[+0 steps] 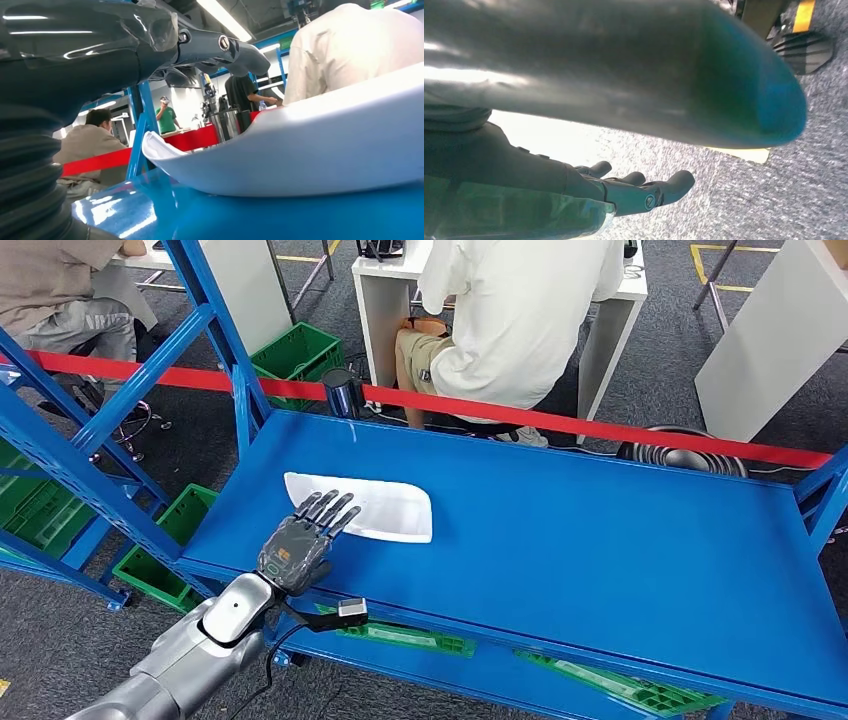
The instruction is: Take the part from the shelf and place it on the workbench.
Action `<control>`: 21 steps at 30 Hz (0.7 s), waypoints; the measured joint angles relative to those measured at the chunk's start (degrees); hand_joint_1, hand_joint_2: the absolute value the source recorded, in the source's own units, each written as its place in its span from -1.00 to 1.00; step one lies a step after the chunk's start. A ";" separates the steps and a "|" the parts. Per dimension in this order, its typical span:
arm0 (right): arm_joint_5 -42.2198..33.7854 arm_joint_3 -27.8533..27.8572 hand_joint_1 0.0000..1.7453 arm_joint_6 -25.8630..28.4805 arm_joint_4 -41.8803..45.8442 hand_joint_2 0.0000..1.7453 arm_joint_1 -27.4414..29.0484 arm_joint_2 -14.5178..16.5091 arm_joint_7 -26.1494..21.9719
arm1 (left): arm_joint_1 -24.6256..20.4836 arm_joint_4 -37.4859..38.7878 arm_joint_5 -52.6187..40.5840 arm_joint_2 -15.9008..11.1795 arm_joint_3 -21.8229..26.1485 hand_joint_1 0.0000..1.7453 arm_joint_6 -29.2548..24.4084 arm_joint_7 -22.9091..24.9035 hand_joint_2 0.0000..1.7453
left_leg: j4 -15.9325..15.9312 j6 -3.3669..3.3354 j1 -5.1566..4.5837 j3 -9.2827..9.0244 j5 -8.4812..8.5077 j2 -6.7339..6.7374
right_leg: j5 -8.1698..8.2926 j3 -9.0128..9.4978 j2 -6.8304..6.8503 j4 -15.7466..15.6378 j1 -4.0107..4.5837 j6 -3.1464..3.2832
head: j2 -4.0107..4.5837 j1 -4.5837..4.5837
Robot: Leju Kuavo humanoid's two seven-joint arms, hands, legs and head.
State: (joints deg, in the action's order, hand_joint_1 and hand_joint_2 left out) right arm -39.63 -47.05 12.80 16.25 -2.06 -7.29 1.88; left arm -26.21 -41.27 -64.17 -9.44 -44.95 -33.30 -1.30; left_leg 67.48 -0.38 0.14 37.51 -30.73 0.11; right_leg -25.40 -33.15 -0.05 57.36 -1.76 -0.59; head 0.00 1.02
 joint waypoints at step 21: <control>1.75 -2.50 -1.00 -0.22 0.50 -1.00 -2.06 -0.32 2.01 | -6.92 11.16 3.56 3.02 1.04 -1.00 -2.27 -8.08 1.00 | -11.18 -2.06 -0.34 -5.04 6.04 -0.18 | -1.00 -2.15 0.13 3.85 0.26 -2.35 | 0.00 -0.34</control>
State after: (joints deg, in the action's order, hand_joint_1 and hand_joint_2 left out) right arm -37.88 -49.56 12.58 16.74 -4.12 -7.62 3.89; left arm -33.13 -30.11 -60.61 -6.41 -43.92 -35.57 -9.38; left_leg 56.30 -2.44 -0.20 32.47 -24.69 -0.07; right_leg -26.40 -35.30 0.08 61.21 -1.50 -2.94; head 0.00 0.68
